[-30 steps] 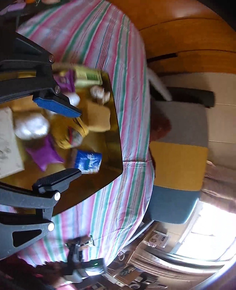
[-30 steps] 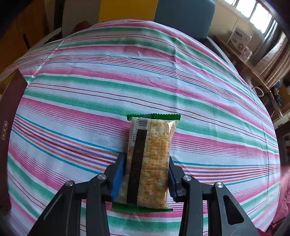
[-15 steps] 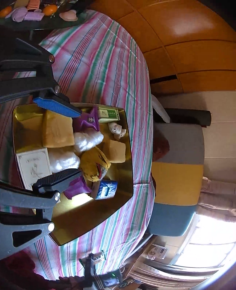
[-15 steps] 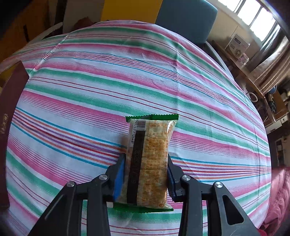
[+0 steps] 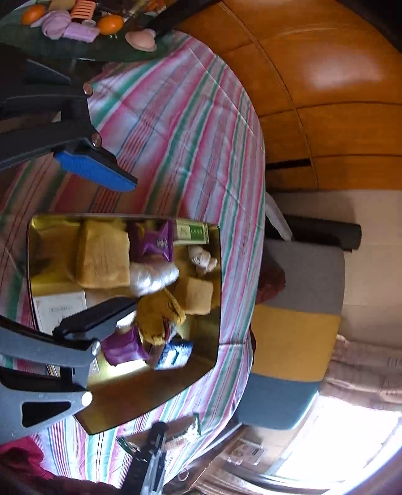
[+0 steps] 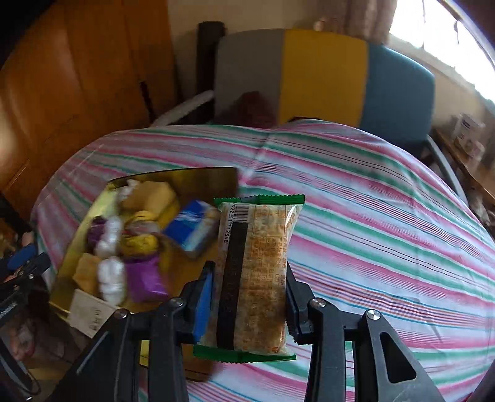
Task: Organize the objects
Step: 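Carry the snack bag with the right tool into the gold tray and release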
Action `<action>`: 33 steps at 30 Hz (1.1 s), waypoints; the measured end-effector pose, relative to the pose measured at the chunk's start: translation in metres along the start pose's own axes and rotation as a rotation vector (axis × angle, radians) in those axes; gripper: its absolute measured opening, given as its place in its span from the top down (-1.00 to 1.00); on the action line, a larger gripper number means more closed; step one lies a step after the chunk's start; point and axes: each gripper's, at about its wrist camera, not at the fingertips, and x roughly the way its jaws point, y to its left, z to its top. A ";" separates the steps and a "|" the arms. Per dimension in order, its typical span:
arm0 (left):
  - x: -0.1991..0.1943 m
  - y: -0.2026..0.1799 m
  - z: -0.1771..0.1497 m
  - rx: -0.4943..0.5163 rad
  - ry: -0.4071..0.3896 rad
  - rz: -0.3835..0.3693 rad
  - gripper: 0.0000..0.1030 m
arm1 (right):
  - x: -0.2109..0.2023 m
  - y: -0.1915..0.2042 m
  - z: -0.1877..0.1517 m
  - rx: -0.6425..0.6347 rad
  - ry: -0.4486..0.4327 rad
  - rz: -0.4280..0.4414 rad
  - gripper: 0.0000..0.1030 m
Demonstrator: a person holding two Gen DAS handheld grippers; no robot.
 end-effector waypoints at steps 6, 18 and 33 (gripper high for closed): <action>0.001 0.011 -0.001 -0.033 0.002 0.009 -0.50 | 0.030 0.045 -0.004 -0.069 0.073 0.029 0.22; -0.002 0.012 0.003 -0.048 -0.042 0.024 -0.32 | 0.063 0.057 -0.028 -0.084 0.154 -0.022 -0.14; -0.016 -0.006 -0.005 -0.005 -0.042 -0.001 -0.20 | 0.002 0.071 -0.043 -0.031 -0.166 -0.057 -0.62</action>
